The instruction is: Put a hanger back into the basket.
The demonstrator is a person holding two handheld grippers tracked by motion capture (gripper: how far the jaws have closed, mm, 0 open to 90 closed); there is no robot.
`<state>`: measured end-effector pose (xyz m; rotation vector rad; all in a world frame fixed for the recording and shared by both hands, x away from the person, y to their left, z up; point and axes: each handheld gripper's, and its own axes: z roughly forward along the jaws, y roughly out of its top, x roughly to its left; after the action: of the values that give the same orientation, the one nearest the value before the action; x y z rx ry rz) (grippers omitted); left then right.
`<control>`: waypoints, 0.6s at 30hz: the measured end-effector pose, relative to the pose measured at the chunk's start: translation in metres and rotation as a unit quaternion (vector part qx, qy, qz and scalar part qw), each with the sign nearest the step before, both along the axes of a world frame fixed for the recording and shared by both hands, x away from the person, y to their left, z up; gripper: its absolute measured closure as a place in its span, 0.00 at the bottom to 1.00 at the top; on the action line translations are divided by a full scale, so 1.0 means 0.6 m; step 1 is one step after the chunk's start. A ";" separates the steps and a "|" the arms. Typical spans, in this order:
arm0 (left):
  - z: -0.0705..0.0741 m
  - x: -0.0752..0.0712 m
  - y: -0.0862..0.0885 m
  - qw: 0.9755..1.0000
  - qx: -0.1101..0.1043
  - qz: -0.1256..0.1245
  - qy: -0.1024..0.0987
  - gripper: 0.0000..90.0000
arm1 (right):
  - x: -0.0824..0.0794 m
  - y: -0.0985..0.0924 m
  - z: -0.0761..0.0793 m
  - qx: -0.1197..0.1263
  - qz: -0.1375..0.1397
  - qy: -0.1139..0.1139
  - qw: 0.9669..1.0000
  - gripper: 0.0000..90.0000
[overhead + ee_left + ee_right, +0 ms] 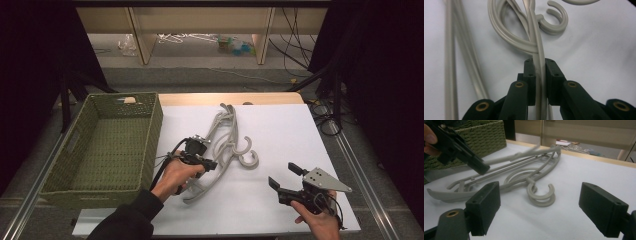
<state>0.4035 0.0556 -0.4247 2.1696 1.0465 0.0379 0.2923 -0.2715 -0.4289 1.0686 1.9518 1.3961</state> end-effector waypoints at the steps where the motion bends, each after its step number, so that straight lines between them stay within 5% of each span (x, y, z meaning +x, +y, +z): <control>1: 0.005 0.000 0.008 1.000 -0.002 -0.001 -0.004 0.90 | 0.000 0.001 0.000 0.001 0.001 0.000 1.000 0.20; 11: 0.057 -0.017 0.078 0.997 -0.054 0.002 -0.046 0.90 | 0.005 0.008 0.000 -0.008 0.013 -0.005 1.000 0.20; 15: 0.079 -0.035 0.096 0.995 -0.077 -0.015 -0.056 0.91 | 0.015 0.017 0.005 -0.004 0.024 -0.027 0.999 0.20; 18: 0.086 -0.046 0.100 0.994 -0.085 -0.023 -0.057 0.91 | 0.017 0.020 0.015 -0.023 0.025 -0.048 0.998 0.20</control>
<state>0.3761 0.1159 -0.3732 2.0133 0.9008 0.0496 0.3025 -0.2594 -0.4198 0.9204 1.9449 1.3953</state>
